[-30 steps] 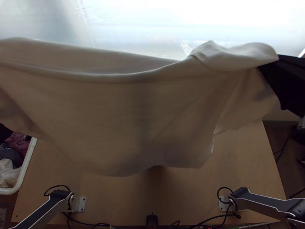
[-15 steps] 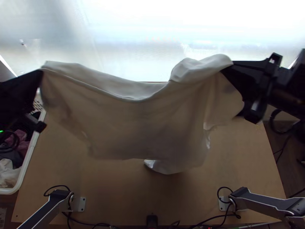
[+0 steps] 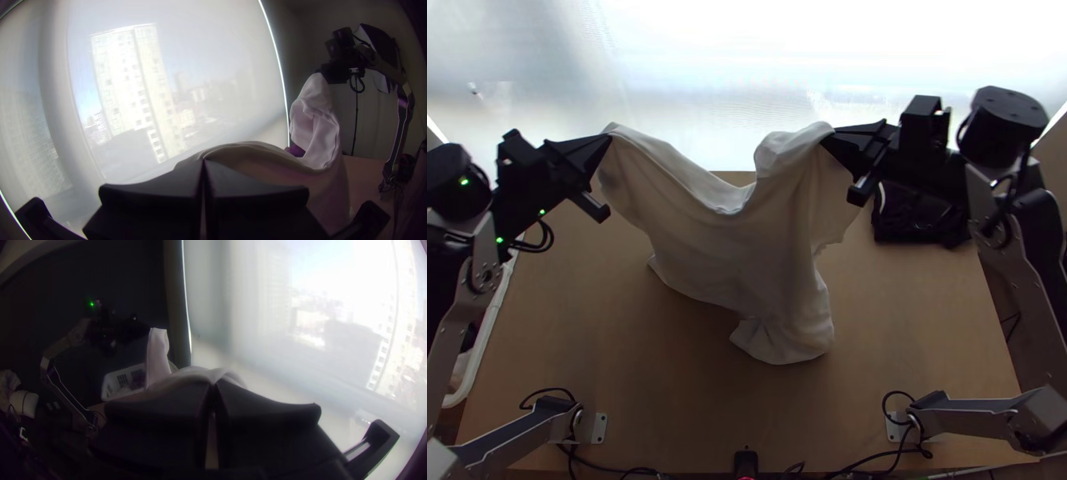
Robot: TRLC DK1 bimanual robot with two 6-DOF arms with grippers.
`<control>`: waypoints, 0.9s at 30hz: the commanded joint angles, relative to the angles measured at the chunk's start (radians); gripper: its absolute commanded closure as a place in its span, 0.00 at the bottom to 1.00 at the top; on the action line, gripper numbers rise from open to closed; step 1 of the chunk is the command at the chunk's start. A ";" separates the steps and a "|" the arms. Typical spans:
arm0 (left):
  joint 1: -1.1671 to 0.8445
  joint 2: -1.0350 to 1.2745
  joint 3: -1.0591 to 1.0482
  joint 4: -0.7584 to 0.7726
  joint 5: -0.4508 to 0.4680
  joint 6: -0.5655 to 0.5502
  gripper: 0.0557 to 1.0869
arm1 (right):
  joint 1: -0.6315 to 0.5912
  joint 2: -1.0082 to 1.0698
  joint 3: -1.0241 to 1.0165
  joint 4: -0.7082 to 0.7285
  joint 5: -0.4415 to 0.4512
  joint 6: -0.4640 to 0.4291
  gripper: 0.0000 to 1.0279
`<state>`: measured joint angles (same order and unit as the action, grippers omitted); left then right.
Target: Fold the t-shirt
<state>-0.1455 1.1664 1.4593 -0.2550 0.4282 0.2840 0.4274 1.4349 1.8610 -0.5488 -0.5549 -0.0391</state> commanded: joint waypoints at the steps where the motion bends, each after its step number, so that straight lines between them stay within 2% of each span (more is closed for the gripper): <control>1: 0.058 0.104 -0.050 0.089 0.001 0.041 0.96 | -0.078 0.084 -0.060 0.064 -0.014 -0.027 0.97; 10: 0.083 -0.025 -0.089 0.039 0.004 0.035 0.96 | -0.099 0.019 -0.114 0.062 -0.039 -0.028 0.97; 18: 0.035 -0.228 -0.002 -0.234 0.004 0.000 0.96 | -0.072 -0.153 -0.128 -0.092 -0.073 -0.021 0.97; 27: 0.023 -0.356 0.113 -0.449 0.003 -0.023 0.96 | -0.055 -0.338 -0.138 -0.166 -0.069 -0.022 0.97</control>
<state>-0.1139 0.9077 1.5043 -0.5629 0.4332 0.2726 0.3668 1.2144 1.7332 -0.6552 -0.6228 -0.0639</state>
